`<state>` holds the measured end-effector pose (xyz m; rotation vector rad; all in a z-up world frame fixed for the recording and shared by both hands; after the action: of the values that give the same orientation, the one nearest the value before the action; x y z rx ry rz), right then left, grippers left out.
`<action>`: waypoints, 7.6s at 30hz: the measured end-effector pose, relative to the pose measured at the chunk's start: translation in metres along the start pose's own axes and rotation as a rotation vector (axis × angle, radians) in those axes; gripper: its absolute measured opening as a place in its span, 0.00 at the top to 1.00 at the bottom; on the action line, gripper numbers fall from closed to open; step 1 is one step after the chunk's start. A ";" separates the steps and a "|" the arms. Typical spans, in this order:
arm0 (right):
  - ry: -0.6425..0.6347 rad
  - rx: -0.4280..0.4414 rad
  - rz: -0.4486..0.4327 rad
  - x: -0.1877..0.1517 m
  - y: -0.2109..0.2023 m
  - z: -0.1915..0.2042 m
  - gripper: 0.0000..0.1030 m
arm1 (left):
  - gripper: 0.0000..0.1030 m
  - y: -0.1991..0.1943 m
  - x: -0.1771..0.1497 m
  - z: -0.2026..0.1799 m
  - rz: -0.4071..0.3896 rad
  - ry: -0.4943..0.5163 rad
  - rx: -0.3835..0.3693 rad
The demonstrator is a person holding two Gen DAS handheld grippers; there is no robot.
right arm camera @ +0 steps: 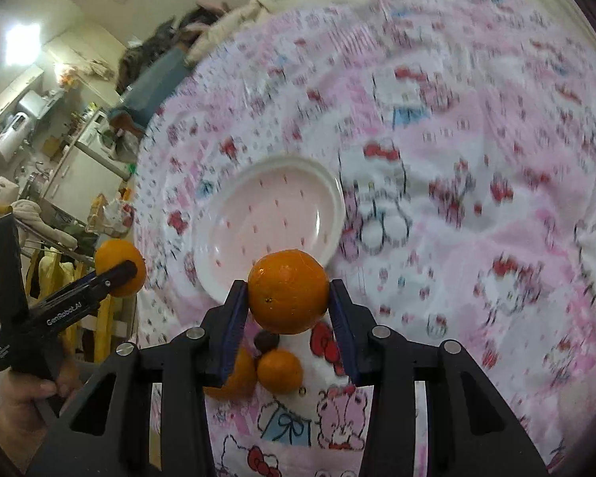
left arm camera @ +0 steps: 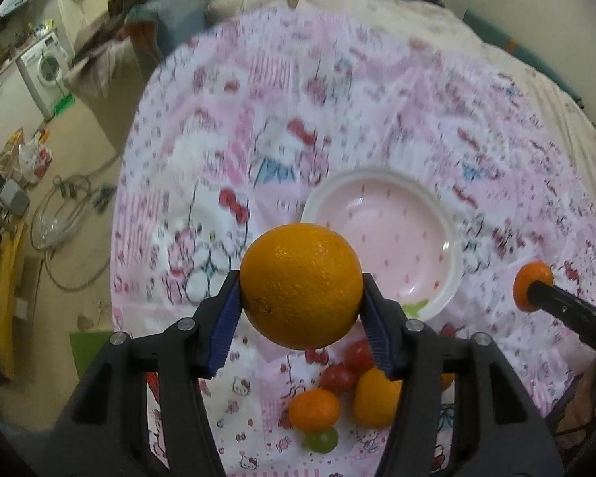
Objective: Organize fruits
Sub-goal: 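Grasp a large orange with the left tool while the right tool lifts the tangerine, then carry both fruits over the plate while the right tool releases the tangerine onto it, then lower the large orange onto the plate and open the left tool, then grasp another tangerine from the cluster with the right tool and lift, then grasp the second large orange with the left tool while the right tool holds the tangerine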
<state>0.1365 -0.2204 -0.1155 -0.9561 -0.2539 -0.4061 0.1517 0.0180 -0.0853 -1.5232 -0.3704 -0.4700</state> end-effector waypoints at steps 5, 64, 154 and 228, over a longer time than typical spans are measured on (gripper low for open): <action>-0.035 0.001 -0.087 0.029 -0.008 0.007 0.58 | 0.49 -0.006 0.025 -0.009 -0.051 0.047 0.013; -0.076 0.003 0.132 0.082 0.127 -0.008 0.29 | 0.48 0.113 0.034 -0.045 0.203 0.152 -0.061; -0.030 0.006 0.326 -0.071 0.054 -0.001 0.25 | 0.10 -0.009 -0.034 -0.003 -0.002 -0.100 -0.039; 0.079 0.080 0.100 -0.009 0.012 -0.006 0.62 | 0.51 0.061 -0.116 -0.114 0.303 0.268 -0.007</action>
<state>0.1336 -0.2168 -0.1311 -0.8682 -0.1493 -0.3385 0.0761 -0.0893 -0.1996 -1.4689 0.0706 -0.4276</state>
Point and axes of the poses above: each gripper's, at about its wrist camera, not at the fingertips, and y roughly the way its jaws point, z to its left, x to its top, the point moved 9 cm from there along y, roughly the way its jaws point, and after that the axes turned 6 degrees about y, right-handed, at the moved point
